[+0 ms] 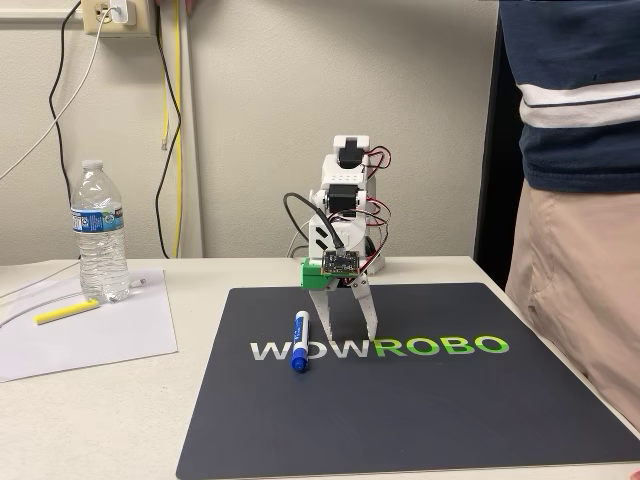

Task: Pick up the blue marker.

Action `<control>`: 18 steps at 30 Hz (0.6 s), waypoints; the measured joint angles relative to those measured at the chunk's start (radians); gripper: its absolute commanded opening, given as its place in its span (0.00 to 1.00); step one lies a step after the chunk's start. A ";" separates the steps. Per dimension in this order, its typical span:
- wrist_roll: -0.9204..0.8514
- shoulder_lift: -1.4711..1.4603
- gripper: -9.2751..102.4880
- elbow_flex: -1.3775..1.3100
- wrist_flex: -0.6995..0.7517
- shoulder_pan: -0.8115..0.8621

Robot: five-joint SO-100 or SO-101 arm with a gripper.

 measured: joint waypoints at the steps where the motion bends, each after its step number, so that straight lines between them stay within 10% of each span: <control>1: 0.006 0.006 0.36 0.012 -0.015 0.000; 18: 0.021 0.017 0.36 0.061 -0.064 -0.009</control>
